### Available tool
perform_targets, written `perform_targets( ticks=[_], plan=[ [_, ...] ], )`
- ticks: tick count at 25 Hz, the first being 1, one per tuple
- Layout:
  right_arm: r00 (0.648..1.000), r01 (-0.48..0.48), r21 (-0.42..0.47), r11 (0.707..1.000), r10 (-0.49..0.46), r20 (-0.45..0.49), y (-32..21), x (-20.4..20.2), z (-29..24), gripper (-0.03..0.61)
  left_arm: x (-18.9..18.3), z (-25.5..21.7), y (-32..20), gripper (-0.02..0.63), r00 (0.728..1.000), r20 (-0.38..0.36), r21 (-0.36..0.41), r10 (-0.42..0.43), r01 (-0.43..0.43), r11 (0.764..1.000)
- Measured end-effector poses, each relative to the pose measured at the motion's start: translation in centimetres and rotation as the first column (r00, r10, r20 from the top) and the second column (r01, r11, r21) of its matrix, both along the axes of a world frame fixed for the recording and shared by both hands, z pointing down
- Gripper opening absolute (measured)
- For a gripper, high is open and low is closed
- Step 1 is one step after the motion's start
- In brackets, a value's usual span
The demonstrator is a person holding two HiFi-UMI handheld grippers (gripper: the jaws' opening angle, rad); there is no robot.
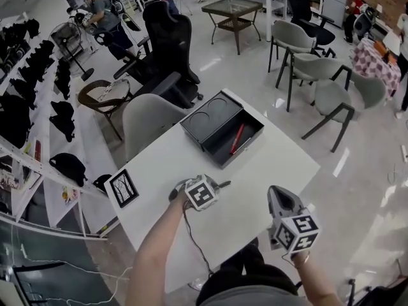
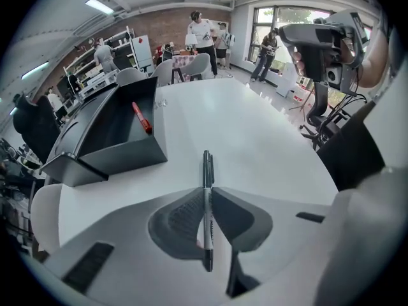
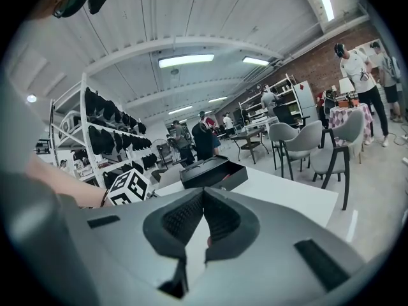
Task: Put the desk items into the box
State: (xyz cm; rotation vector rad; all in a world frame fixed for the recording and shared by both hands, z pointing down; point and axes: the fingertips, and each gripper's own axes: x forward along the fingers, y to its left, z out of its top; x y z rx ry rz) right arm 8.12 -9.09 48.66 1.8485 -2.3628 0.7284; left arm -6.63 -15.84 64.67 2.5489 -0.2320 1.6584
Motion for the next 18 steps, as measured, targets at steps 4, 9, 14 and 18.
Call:
perform_targets(
  ticks=[4,9,14,18],
  plan=[
    [1.0,-0.002,0.003,1.0,0.002,-0.005,0.1,0.3,-0.1,0.005,0.8,-2.1,0.1,0.046,0.994,-0.089,0.011,-0.061,0.062,0.998],
    [1.0,0.004,0.015,1.0,-0.004,-0.006,0.0,0.1,-0.6,0.005,1.1,-4.9,-0.1,0.046,0.97,-0.189,0.024,-0.154,0.162,0.987],
    [1.0,0.004,0.03,1.0,-0.004,-0.007,0.0,0.3,-1.1,0.005,1.2,-7.3,-0.9,0.046,0.937,-0.268,0.06,-0.222,0.247,0.967],
    [1.0,-0.005,0.043,0.999,0.005,-0.006,-0.3,0.8,-1.4,0.005,0.8,-9.1,-1.6,0.046,0.901,-0.319,0.072,-0.294,0.332,0.94]
  ],
)
